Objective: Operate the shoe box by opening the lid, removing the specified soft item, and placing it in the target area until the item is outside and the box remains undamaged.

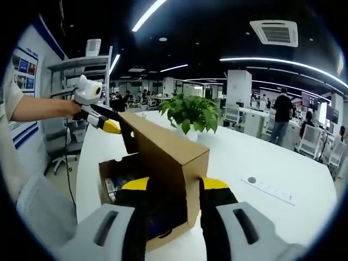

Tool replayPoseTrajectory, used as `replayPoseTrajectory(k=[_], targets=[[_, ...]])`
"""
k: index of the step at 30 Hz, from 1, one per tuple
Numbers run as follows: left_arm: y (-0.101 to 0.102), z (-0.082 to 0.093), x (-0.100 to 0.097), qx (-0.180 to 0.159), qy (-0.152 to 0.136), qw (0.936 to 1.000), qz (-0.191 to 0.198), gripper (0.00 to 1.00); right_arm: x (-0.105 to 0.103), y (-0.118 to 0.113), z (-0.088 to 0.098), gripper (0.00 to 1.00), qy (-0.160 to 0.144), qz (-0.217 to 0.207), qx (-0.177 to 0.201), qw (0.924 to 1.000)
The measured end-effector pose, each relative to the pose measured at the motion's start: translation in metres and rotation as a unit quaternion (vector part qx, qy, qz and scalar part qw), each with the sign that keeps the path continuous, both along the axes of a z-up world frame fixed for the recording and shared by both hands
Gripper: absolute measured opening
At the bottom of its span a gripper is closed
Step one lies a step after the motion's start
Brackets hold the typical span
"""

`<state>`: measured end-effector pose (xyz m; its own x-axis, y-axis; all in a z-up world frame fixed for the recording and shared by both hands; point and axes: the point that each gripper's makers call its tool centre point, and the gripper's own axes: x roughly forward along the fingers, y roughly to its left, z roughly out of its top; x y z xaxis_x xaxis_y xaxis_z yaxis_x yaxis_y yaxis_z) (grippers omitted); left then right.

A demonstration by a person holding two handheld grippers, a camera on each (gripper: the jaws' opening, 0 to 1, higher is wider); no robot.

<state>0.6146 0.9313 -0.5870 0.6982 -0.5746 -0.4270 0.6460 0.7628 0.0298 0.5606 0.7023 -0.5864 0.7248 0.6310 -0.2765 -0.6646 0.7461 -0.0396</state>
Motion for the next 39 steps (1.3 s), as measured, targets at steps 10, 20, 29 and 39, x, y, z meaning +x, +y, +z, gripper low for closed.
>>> replayPoseTrajectory(k=[10, 20, 29, 39], targets=[[-0.002, 0.001, 0.025, 0.002, -0.008, 1.0, 0.004, 0.55, 0.023, -0.008, 0.002, 0.23, -0.011, -0.013, -0.017, 0.9997], [-0.004, -0.002, 0.046, 0.009, -0.014, 0.9998, 0.009, 0.51, 0.049, -0.018, 0.0, 0.14, -0.023, -0.049, -0.045, 0.9976], [-0.007, -0.006, 0.064, 0.005, -0.013, 0.9998, 0.016, 0.49, 0.067, -0.024, -0.002, 0.08, -0.017, -0.076, -0.04, 0.9962], [0.002, -0.019, 0.079, 0.03, -0.011, 0.9989, 0.035, 0.33, 0.084, -0.032, -0.008, 0.02, -0.007, -0.113, -0.036, 0.9929]])
